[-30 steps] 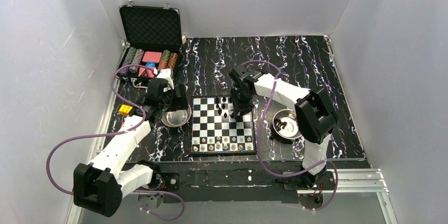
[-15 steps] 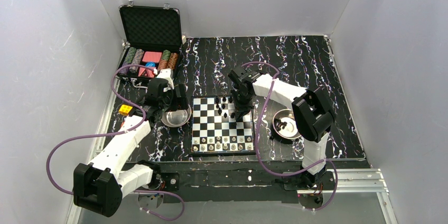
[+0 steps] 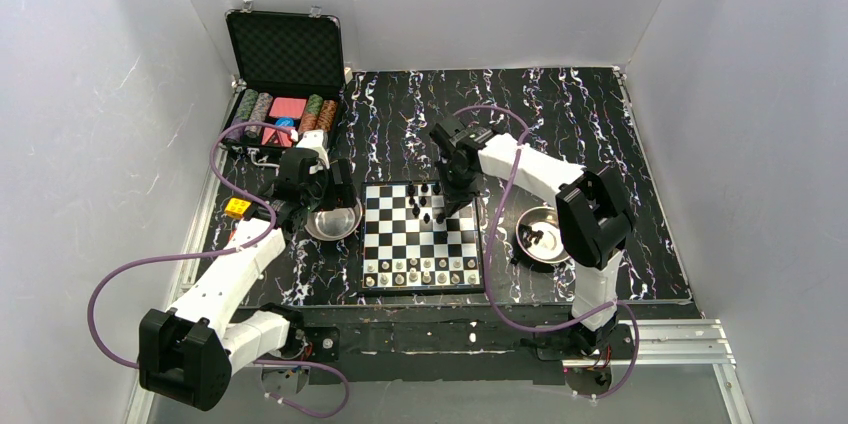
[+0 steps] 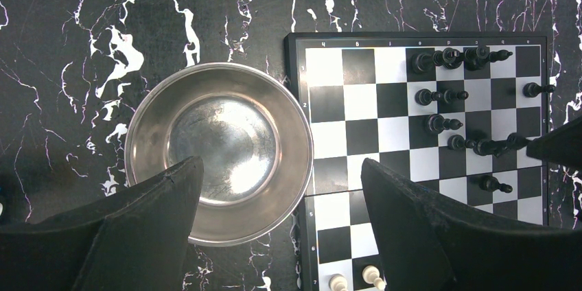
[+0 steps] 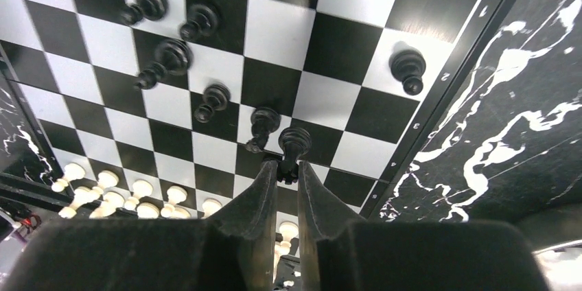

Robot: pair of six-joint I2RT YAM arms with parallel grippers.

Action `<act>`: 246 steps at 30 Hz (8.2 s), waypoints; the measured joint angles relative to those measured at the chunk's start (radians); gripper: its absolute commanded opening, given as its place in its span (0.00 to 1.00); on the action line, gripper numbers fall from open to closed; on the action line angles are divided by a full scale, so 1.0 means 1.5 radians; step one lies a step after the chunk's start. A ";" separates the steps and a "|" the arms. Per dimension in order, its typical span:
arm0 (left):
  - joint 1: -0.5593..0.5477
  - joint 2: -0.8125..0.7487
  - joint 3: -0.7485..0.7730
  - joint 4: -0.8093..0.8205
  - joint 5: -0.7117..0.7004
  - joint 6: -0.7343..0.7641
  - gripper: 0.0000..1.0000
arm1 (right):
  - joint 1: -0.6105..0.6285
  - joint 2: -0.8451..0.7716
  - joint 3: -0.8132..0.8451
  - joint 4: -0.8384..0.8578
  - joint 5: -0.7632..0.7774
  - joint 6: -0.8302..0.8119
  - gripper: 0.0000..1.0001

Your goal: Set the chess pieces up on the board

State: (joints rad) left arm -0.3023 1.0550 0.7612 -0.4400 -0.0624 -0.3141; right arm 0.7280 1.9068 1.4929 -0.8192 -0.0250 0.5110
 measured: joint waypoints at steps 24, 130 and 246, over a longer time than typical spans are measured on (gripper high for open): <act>0.000 0.000 0.000 0.000 0.000 0.000 0.85 | -0.114 0.078 0.157 -0.050 -0.003 -0.062 0.12; 0.000 0.003 0.000 0.000 0.000 0.000 0.86 | -0.114 0.118 0.147 -0.051 0.033 -0.064 0.13; -0.273 0.465 0.301 -0.066 -0.107 -0.301 0.31 | -0.180 -0.537 -0.479 0.249 0.047 0.075 0.38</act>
State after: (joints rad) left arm -0.7116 1.7527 1.2129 -0.5388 -0.2230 -0.7654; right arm 0.4580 1.1015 0.7738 -0.4454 0.0456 0.6239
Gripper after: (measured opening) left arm 0.328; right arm 0.382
